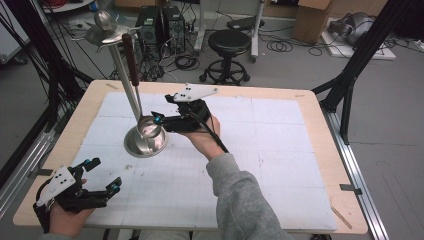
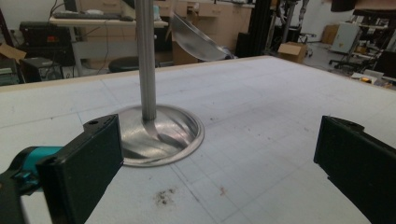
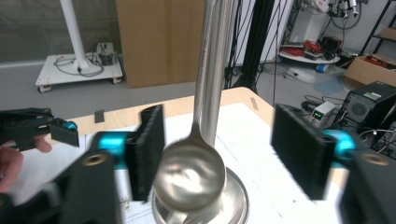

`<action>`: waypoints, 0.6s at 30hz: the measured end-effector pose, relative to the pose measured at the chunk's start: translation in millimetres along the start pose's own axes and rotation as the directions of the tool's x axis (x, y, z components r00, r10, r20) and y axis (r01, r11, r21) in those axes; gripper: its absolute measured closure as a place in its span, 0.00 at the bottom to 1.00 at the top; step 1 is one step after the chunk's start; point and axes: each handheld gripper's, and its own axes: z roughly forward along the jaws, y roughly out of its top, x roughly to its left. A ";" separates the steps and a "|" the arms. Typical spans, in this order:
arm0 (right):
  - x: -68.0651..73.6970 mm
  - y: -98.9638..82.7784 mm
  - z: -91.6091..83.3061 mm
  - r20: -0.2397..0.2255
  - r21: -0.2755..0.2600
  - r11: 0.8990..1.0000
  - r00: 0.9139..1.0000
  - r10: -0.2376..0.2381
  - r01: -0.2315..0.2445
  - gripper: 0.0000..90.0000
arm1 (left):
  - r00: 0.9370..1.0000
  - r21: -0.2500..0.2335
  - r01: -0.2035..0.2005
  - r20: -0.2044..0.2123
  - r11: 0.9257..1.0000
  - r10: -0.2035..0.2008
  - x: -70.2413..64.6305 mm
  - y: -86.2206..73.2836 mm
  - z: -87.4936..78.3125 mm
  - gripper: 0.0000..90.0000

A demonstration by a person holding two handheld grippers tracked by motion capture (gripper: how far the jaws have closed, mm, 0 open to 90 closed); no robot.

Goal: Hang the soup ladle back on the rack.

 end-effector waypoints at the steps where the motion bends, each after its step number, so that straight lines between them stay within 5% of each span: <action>1: -0.2 -2.5 -2.9 -0.019 -0.002 1.000 1.000 0.008 -0.008 0.33 | 1.000 -0.002 0.004 -0.002 1.000 -0.004 0.8 0.1 -0.2 0.02; 11: -8.1 -24.6 -28.4 -0.108 0.041 0.998 0.993 0.041 -0.037 0.00 | 1.000 -0.012 -0.001 0.009 1.000 0.002 1.4 2.2 3.1 0.02; 18: -16.7 -40.8 -53.9 -0.052 0.028 0.997 0.996 0.068 -0.066 0.00 | 1.000 -0.013 -0.005 0.022 1.000 0.005 0.6 3.5 10.4 0.02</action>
